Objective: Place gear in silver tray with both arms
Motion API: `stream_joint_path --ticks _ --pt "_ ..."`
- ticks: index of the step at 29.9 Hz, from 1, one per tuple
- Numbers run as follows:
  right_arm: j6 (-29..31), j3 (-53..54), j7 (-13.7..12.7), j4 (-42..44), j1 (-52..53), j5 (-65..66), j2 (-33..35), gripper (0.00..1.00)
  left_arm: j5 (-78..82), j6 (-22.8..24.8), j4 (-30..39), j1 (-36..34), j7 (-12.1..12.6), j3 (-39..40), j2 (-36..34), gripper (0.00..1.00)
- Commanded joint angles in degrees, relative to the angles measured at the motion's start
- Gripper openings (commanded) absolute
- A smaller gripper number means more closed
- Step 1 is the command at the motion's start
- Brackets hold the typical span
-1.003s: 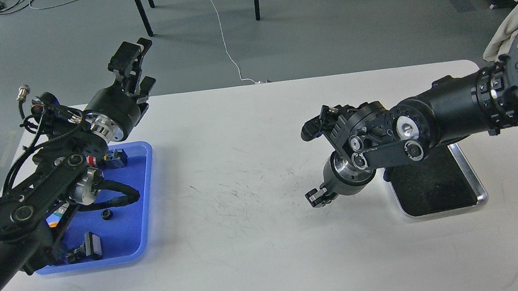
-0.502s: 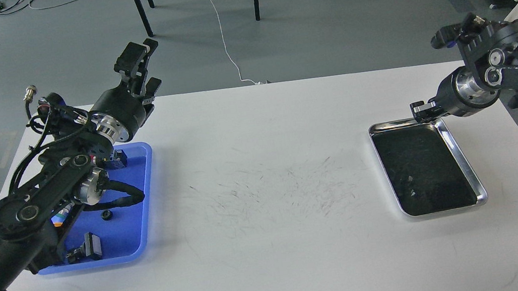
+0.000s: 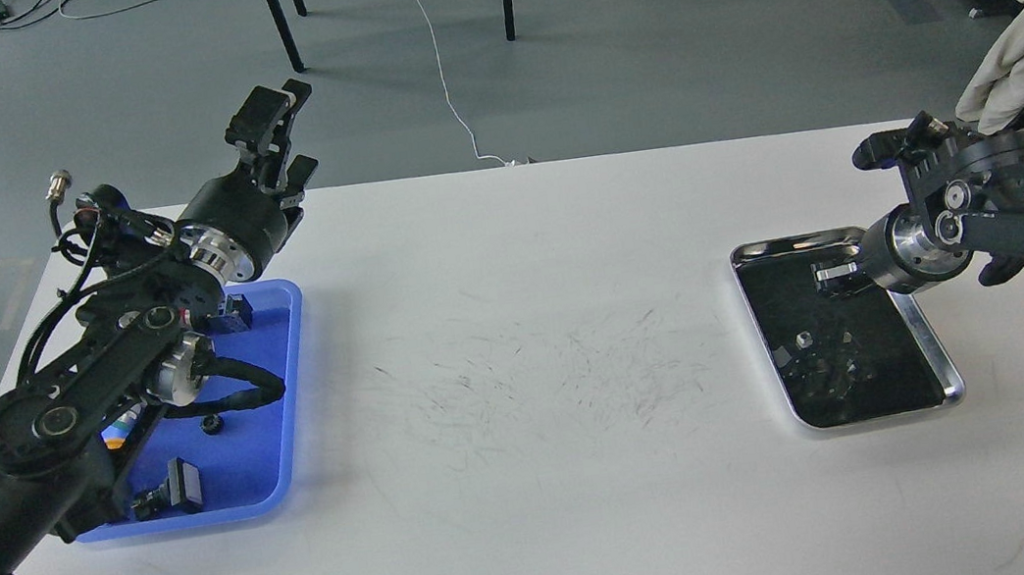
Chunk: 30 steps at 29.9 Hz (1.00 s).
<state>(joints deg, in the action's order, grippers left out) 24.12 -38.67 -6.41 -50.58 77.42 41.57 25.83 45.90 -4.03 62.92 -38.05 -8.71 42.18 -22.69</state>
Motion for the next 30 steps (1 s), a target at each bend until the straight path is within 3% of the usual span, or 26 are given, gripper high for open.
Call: stream_joint_path --ticks 1,3,4,13,20,25,30 --pt "-0.21 0.00 -0.09 0.48 -0.08 -0.09 -0.78 0.31 -0.02 0.08 -0.08 -0.09 -0.08 0.00 0.01 0.98" --pt "-0.39 0.26 -0.09 0.49 0.27 -0.09 -0.96 0.88 -0.02 -0.01 -0.08 -0.09 0.01 0.00 0.01 0.98" --pt "-0.21 0.52 -0.09 0.31 0.53 -0.44 -0.87 0.97 -0.02 -0.01 -0.08 -0.09 -0.08 0.00 0.01 0.98" --pt "0.32 5.08 -0.09 0.31 1.41 -0.71 0.53 0.98 0.07 -0.10 -0.26 -0.27 0.01 0.00 0.01 0.98" --pt "-0.30 19.40 -0.09 3.20 2.47 -0.53 6.16 0.98 -0.11 -0.18 -0.61 -0.18 0.01 0.09 0.01 0.98" --pt "-0.65 43.36 0.08 11.64 -0.77 -2.90 7.66 0.98 -1.07 -2.38 -0.61 -0.27 0.45 0.88 0.63 0.98" --pt "-0.65 66.14 0.35 12.26 -7.36 -10.44 7.92 0.98 -4.49 -2.56 -0.61 -0.35 0.63 0.88 0.45 0.98"
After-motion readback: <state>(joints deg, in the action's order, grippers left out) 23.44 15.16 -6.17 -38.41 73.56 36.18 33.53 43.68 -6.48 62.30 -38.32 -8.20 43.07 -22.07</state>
